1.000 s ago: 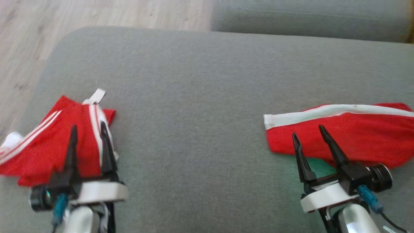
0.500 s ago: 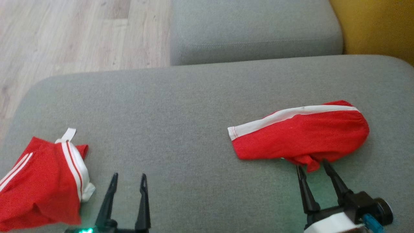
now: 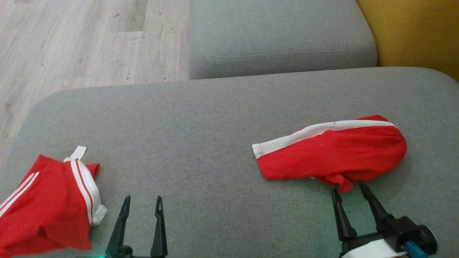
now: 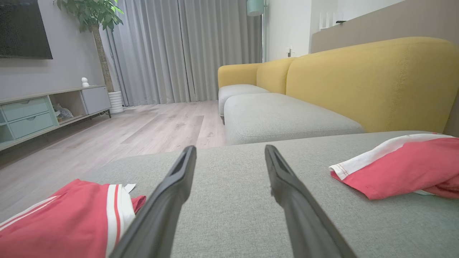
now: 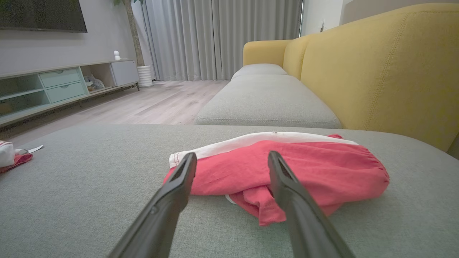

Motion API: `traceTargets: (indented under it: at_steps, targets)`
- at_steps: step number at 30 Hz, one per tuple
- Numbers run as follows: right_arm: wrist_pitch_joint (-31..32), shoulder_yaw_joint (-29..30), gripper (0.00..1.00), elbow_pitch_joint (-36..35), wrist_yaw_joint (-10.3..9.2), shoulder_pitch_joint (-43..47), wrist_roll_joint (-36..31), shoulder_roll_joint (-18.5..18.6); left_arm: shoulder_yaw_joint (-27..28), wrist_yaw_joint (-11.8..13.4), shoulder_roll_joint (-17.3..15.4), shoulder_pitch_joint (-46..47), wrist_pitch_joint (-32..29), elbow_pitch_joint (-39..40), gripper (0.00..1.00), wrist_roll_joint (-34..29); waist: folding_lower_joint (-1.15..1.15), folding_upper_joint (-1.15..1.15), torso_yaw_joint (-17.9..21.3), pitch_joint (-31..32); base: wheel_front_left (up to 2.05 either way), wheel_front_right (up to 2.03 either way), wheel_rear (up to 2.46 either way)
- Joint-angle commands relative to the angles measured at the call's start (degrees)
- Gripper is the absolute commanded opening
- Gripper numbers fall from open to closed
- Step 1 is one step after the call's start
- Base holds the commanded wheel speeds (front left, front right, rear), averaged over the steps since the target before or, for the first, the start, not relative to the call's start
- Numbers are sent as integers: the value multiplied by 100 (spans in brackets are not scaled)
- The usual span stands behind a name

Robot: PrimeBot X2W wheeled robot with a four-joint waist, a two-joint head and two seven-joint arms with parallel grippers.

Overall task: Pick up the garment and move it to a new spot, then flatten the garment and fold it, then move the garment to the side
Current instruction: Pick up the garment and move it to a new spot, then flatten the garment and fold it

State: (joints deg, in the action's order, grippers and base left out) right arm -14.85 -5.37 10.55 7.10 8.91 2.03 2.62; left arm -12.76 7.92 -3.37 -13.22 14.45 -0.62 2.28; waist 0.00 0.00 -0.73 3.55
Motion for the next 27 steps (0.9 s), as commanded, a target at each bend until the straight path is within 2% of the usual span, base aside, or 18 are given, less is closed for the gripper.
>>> traceTargets:
  at_steps: [1, 10, 27]
  targets:
    - [-15, -147, 100, -201, 39, -253, 30, 27, 195, 56, 42, 177, 54, 163, 100, 8, 0, 0, -4, -2, 0, 0, 0]
    - [-15, -56, 100, -206, 39, -261, 35, 26, 159, 127, 47, 190, 54, 148, 100, 34, 0, 0, -73, -31, 0, 0, 0]
    - [-15, 10, 100, -210, 39, -312, 29, 26, 45, 65, 48, 185, 54, 136, 100, 37, 0, 0, -49, -143, 0, 0, 0]
